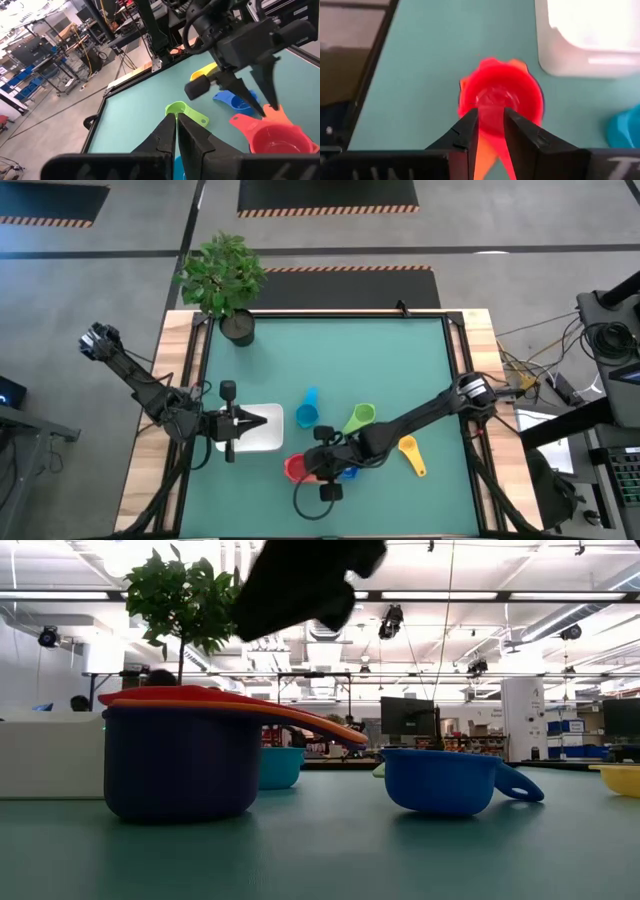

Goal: Nest measuring cups in basket
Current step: Stack the red measuring cup in the top of the purple measuring cup

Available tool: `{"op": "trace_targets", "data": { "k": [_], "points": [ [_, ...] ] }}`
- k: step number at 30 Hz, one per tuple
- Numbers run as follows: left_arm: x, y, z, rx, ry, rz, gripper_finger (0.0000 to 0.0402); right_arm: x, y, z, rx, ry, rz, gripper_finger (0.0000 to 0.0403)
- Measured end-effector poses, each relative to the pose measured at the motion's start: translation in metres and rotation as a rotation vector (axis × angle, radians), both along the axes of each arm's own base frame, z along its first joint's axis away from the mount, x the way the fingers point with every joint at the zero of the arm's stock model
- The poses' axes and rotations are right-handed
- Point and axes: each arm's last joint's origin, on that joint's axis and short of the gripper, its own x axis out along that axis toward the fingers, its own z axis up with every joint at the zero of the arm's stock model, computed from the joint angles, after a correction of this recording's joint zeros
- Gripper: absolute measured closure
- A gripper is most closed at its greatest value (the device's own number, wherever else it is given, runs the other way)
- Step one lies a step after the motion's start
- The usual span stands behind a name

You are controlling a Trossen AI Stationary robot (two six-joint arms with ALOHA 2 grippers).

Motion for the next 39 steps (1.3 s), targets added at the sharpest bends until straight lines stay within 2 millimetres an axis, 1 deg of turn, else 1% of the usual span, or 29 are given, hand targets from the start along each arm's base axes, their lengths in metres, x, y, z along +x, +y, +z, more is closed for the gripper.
{"op": "trace_targets", "data": {
  "k": [2,5,10,14,17,22,30,34,39],
  "points": [
    [0.0,0.0,0.0,0.0,0.0,0.0,0.0402,-0.004,-0.005,0.004,-0.019,0.026,-0.013,0.0339],
    [0.0,0.0,0.0,0.0,0.0,0.0,0.0402,-0.006,-0.016,0.004,-0.081,0.063,-0.041,0.0357],
    [0.0,0.0,0.0,0.0,0.0,0.0,0.0402,-0.003,-0.04,-0.002,-0.15,0.126,-0.036,0.039],
    [0.0,0.0,0.0,0.0,0.0,0.0,0.0402,0.004,-0.058,-0.014,-0.179,0.169,-0.01,0.0394],
    [0.0,0.0,0.0,0.0,0.0,0.0,0.0402,0.007,-0.066,-0.021,-0.151,0.193,0.018,0.0394],
    [0.0,0.0,0.0,0.0,0.0,0.0,0.0402,0.006,-0.068,-0.026,-0.137,0.23,0.039,0.0394],
    [0.0,0.0,0.0,0.0,0.0,0.0,0.0402,0.004,-0.063,-0.028,-0.129,0.237,0.04,0.0394],
    [0.0,0.0,0.0,0.0,0.0,0.0,0.0402,0.005,-0.063,-0.028,-0.126,0.225,0.038,0.0394],
    [0.0,0.0,0.0,0.0,0.0,0.0,0.0402,0.005,-0.06,-0.032,-0.115,0.193,0.041,0.0394]
  ]
}}
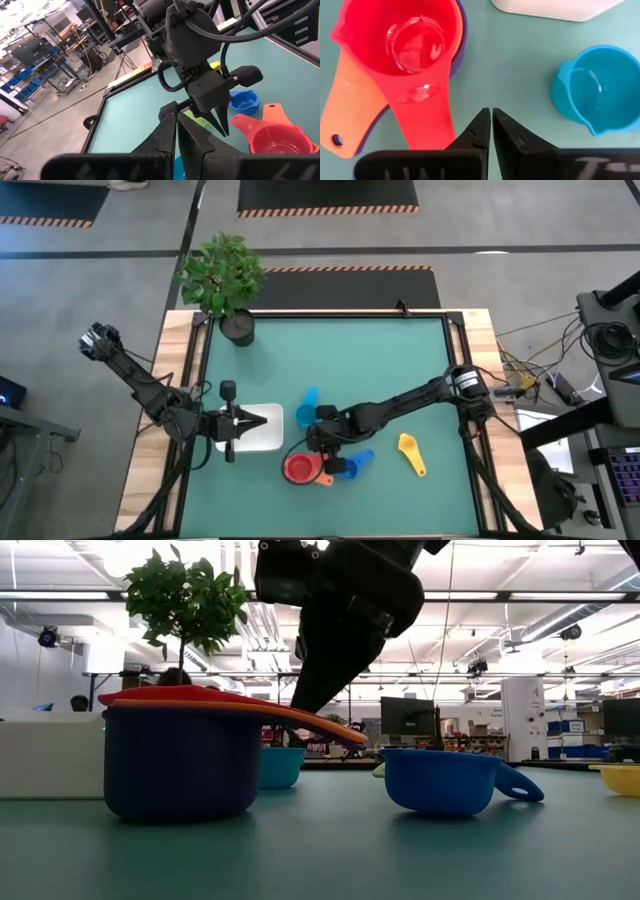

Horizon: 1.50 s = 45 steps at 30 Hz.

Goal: Nest measuring cups in basket
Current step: Stack the red measuring cup in the top of the purple measuring cup

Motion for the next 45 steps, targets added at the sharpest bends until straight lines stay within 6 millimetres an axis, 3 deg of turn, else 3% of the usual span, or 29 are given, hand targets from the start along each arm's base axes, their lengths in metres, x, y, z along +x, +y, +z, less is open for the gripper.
{"op": "trace_targets", "data": {
  "k": [28,32,36,41,45],
  "points": [
    [0.0,0.0,0.0,-0.001,0.0,0.0,0.0402,-0.013,0.038,-0.002,0.163,0.048,-0.016,0.0394],
    [0.002,-0.003,-0.002,-0.077,0.01,-0.027,0.0402,-0.013,0.038,-0.002,0.162,0.053,-0.02,0.0394],
    [0.01,-0.017,-0.008,-0.169,0.058,-0.171,0.0402,-0.018,0.035,-0.001,0.101,0.085,-0.005,0.0394],
    [0.032,-0.046,-0.013,-0.218,0.148,-0.166,0.0402,-0.031,0.032,0.009,0.017,0.133,0.014,0.0394],
    [0.05,-0.078,-0.028,-0.188,0.307,-0.174,0.0402,-0.041,0.037,0.014,-0.003,0.132,0.064,0.0394]
  ]
}}
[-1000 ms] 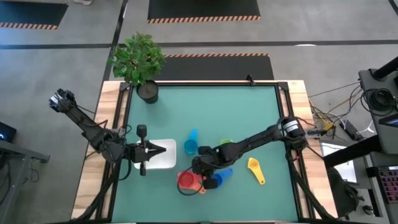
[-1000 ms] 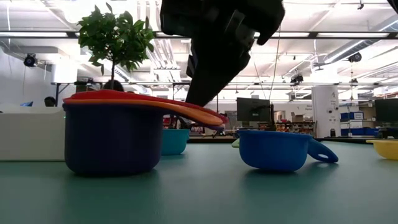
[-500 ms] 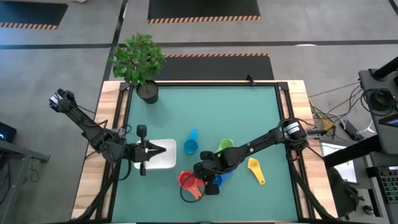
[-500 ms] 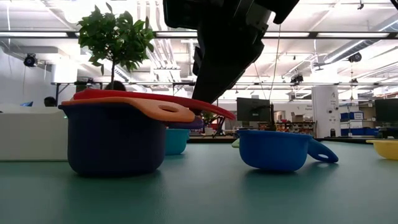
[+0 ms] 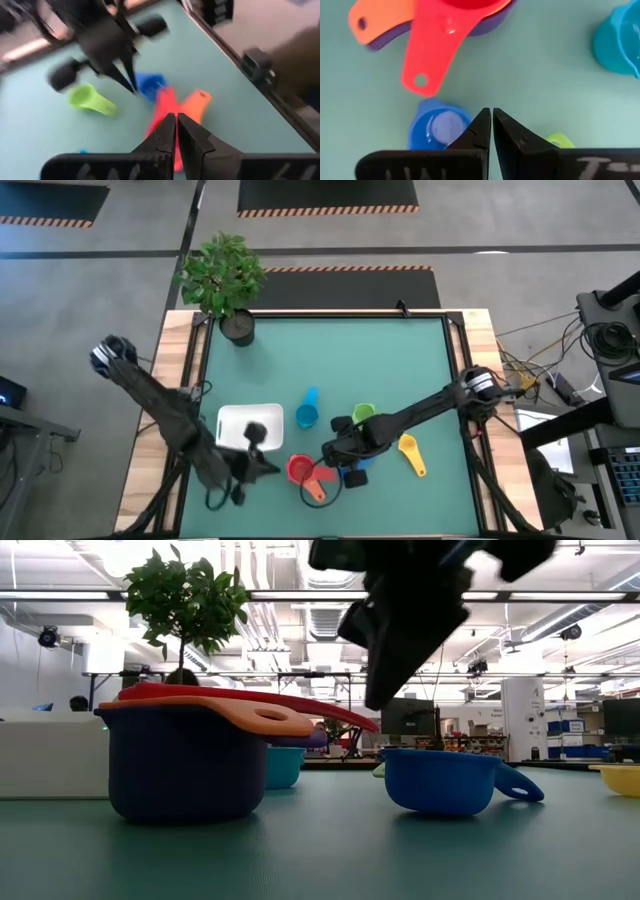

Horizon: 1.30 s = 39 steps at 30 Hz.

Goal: Nest measuring cups in basket
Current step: Stack the red measuring cup in the top of the purple measuring cup

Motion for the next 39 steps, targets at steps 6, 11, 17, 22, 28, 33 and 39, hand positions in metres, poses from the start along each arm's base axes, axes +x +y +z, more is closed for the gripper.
{"op": "trace_targets", "data": {
  "k": [6,11,17,22,28,33,39],
  "points": [
    [0.028,-0.045,-0.024,-0.013,0.128,0.012,0.0402,-0.01,0.018,-0.011,-0.032,-0.03,0.07,0.0394],
    [0.046,-0.07,-0.048,-0.036,0.225,0.026,0.0402,-0.019,0.03,-0.027,-0.076,-0.063,0.091,0.0394],
    [0.068,-0.092,-0.074,-0.028,0.273,0.071,0.0402,-0.022,0.037,-0.035,-0.075,-0.127,0.092,0.0394],
    [0.08,-0.102,-0.092,0.047,0.317,0.124,0.0402,-0.021,0.037,-0.034,-0.125,-0.165,0.072,0.0394],
    [0.084,-0.099,-0.099,0.085,0.296,0.184,0.0402,-0.02,0.036,-0.033,-0.173,-0.188,0.081,0.0394],
    [0.088,-0.088,-0.112,0.071,0.268,0.224,0.0402,-0.015,0.039,-0.029,-0.162,-0.253,0.094,0.0394],
    [0.092,-0.084,-0.117,0.036,0.221,0.212,0.0402,-0.013,0.041,-0.031,-0.13,-0.272,0.116,0.0394]
  ]
}}
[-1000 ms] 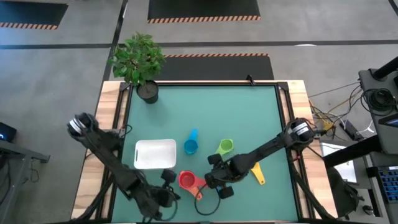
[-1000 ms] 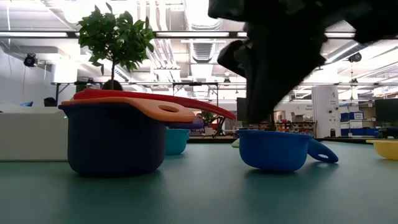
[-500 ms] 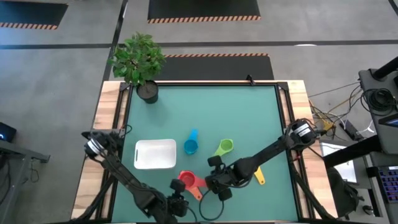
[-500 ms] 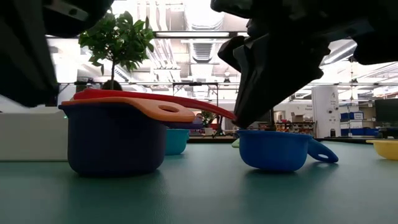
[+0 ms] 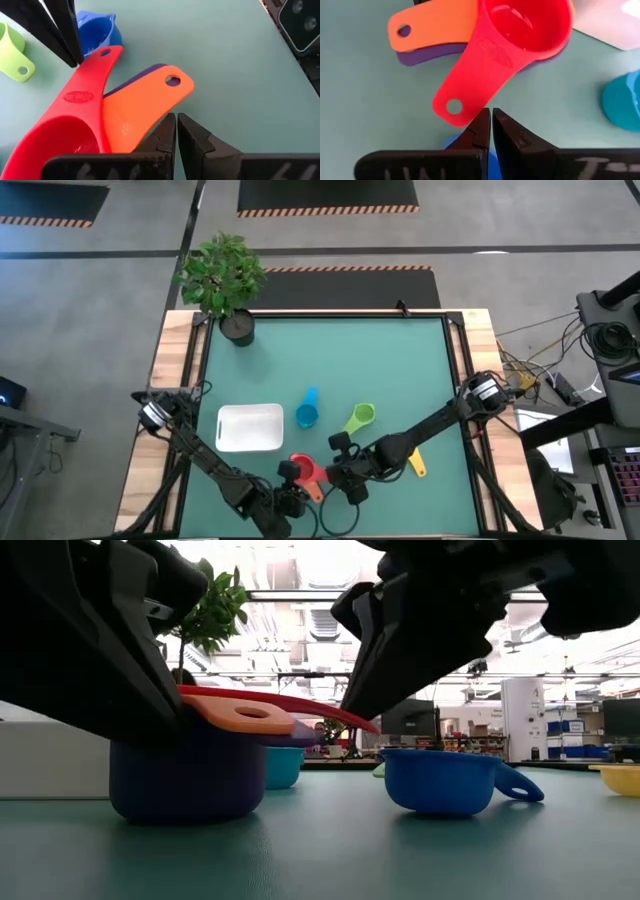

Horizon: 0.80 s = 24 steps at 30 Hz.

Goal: Nest measuring cups in basket
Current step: Stack the red measuring cup in the top of the purple measuring cup

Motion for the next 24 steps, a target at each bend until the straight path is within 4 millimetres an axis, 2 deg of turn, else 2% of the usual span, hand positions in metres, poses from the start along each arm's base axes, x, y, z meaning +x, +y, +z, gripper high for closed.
{"op": "trace_targets", "data": {
  "k": [7,16,24],
  "points": [
    [0.002,0.003,-0.001,-0.013,-0.015,0.007,0.0402,0.003,0.007,0.004,0.081,-0.047,0.032,0.0394],
    [0.002,0.003,-0.001,-0.016,-0.017,0.006,0.0402,-0.004,0.002,0.013,0.029,-0.028,0.028,0.0394],
    [0.003,0.003,-0.001,-0.017,-0.019,0.008,0.0402,-0.002,0.0,0.003,-0.013,-0.003,0.007,0.0394]
  ]
}}
